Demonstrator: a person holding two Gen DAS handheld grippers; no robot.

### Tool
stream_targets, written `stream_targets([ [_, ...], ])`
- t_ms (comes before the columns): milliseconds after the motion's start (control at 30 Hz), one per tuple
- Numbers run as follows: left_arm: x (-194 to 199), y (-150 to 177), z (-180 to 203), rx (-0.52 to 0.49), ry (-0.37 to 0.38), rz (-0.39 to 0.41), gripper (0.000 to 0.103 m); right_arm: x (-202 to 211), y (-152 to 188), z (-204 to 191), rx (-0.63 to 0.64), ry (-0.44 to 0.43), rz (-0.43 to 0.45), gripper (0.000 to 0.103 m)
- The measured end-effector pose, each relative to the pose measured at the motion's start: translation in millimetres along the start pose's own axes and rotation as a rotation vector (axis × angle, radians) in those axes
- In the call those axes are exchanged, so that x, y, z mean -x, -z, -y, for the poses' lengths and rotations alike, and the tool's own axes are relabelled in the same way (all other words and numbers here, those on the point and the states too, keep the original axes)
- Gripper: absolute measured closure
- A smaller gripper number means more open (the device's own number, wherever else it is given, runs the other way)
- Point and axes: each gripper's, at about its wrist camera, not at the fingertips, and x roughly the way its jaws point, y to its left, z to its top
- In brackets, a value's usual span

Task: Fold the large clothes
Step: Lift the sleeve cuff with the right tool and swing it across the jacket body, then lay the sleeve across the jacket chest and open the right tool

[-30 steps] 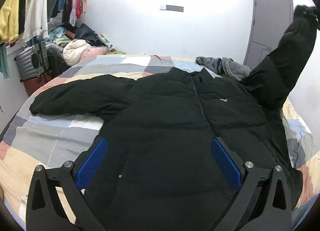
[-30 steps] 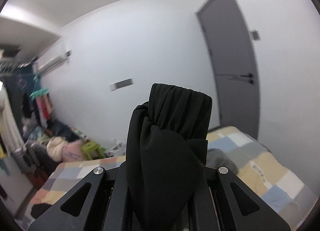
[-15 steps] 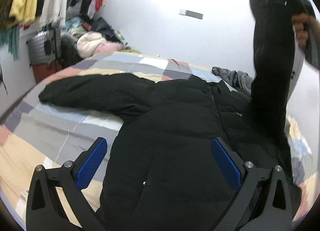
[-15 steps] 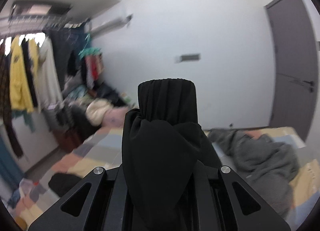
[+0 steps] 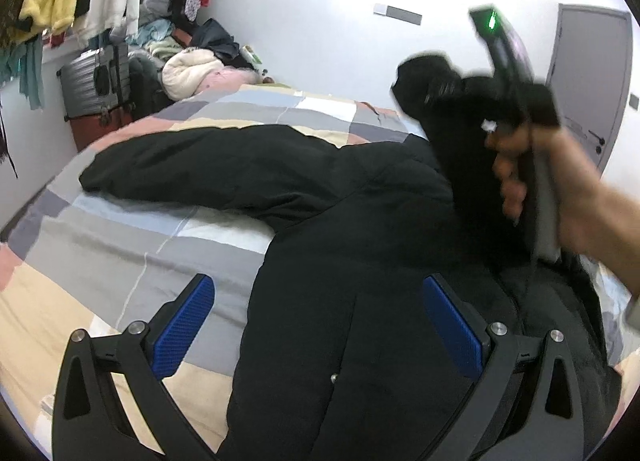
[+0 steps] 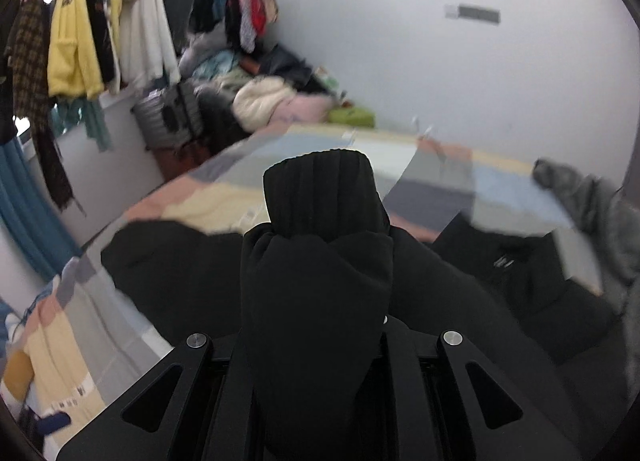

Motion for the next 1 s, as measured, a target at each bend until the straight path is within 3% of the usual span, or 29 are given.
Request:
stream_targets([
  [300, -18.1, 2.7, -8.0, 0.044, 0.017, -0.032, 0.000, -57.2, 44.2, -3.3, 0.015, -0.003, -0.126, 0.092],
  [433, -22.4, 4.1, -3.4, 0.034, 0.023, -0.043, 0.000, -57.1, 44.4, -7.5, 0.006, -0.006, -0.137, 0.083],
  [500, -22.4, 3.4, -1.0, 0.029, 0.032, -0.042, 0.000, -48.3, 37.6, -9.3, 0.002, -0.025, -0.139, 0.071],
  [567, -22.2, 3.4, 2.2, 0.017, 0.038, -0.042, 0.000, -37.0, 32.6, -13.3, 0.006, -0.054, -0.118, 0.032],
  [600, -20.6, 3.6, 4.9, 0.005, 0.047, -0.039, 0.000, -25.5, 27.5, -15.7, 0.011, -0.072, -0.090, 0.023],
  [733, -12.8, 2.1, 11.5, -0.005, 0.059, -0.023, 0.000, 21.3, 7.4, -21.5, 0.022, -0.097, 0.004, 0.021],
  [1000, 5.0, 3.1, 20.6, 0.004, 0.091, -0.006, 0.000, 106.9, -15.0, -5.6, 0.034, -0.033, 0.135, 0.021],
])
